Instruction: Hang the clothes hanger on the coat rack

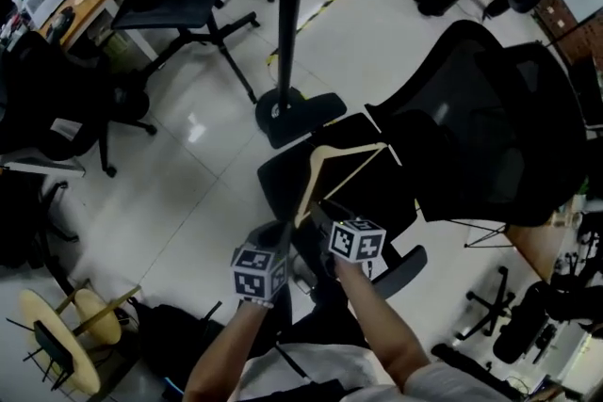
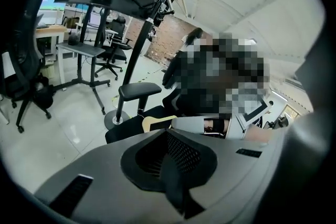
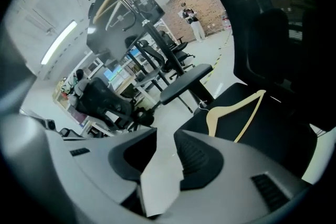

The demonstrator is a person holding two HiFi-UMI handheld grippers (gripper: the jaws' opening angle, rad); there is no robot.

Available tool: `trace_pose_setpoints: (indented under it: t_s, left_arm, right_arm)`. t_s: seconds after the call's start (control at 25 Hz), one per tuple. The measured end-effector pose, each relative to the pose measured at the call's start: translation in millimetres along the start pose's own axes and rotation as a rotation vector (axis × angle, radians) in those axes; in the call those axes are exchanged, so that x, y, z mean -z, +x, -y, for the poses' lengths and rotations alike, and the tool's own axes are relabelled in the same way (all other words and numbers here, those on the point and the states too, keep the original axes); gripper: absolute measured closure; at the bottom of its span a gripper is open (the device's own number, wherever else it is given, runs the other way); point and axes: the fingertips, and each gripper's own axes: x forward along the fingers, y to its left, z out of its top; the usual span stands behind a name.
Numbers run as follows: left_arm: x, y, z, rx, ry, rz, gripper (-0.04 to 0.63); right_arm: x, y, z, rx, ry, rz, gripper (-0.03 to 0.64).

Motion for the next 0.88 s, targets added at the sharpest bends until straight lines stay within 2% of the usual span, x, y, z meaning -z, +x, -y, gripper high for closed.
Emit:
trace_pose_setpoints:
  t_s: [0.08,0.2,0.36,0.64,0.88]
  left_arm:
    - [2,17,-9,0.008,0.001,-0.017,0.597]
    - [4,38,-22,0.02,-0.002,-0.044,0.597]
    - [11,64,-36,0.046,-0.014,-0.078,0.597]
    - [19,102,-59,0.08,-0.014,-0.13,0.597]
    - [25,122,-80,0.102,-0.01,-0.156,0.597]
  right_arm:
    - [1,15,18,0.051,0.013,0.003,0.439]
    - [0,39,37,0.113,0.021,0.001,0.434]
    - [0,70,62,0.194,0.004,-0.02,0.379]
    - [9,124,103,0.309,-0.007,-0.066,0.371]
    - [19,154,130,0.37,0.01,-0.094,0.371]
